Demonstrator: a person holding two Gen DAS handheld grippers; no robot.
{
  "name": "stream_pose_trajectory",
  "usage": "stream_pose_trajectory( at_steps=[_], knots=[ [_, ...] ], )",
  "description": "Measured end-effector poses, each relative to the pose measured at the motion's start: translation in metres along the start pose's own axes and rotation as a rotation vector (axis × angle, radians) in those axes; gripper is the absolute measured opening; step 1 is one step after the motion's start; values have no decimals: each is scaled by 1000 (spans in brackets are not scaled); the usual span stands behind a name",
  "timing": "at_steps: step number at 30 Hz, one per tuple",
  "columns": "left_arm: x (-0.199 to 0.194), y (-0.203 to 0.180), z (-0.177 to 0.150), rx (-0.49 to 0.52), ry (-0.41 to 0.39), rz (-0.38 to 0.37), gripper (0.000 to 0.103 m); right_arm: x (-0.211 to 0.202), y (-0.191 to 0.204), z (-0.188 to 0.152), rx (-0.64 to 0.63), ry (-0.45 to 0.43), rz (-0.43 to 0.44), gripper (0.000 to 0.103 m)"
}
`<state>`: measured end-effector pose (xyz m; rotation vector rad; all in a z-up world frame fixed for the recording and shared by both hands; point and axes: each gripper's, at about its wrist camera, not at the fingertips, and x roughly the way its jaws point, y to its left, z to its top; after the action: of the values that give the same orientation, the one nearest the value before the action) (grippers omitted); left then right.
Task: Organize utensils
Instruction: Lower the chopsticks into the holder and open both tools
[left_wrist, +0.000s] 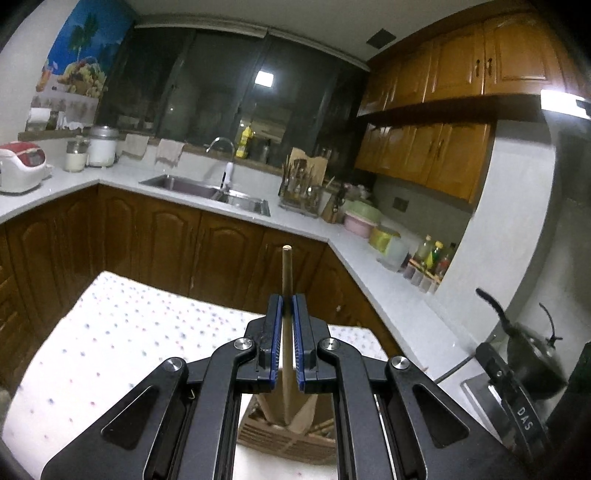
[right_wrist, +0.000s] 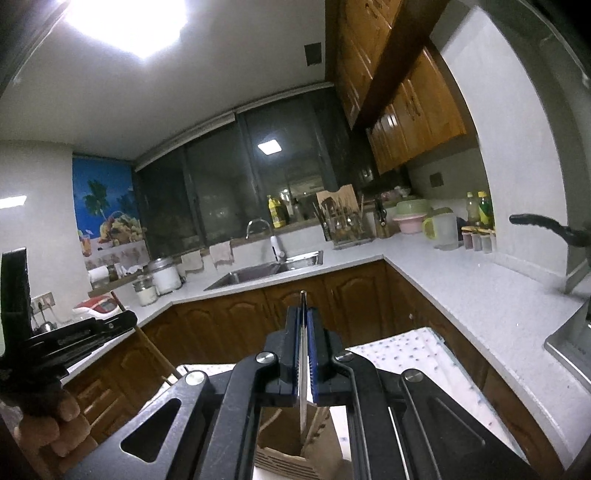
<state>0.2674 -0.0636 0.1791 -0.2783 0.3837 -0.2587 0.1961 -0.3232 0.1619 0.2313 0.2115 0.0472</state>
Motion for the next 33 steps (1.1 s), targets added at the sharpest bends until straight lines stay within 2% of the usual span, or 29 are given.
stream_pose_trajectory(
  at_steps=[13, 19, 30, 33],
  knots=[
    [25, 11, -50, 11, 114, -9, 6, 29, -12, -50, 12, 147, -2, 4],
    [24, 7, -51, 30, 121, -12, 6, 39, -12, -62, 6, 203, -4, 4],
    [26, 9, -51, 18, 141, -22, 6, 40, -14, -62, 36, 221, -6, 4],
    [24, 10, -50, 9, 151, -36, 7, 40, -18, -61, 57, 224, 3, 9]
  ],
)
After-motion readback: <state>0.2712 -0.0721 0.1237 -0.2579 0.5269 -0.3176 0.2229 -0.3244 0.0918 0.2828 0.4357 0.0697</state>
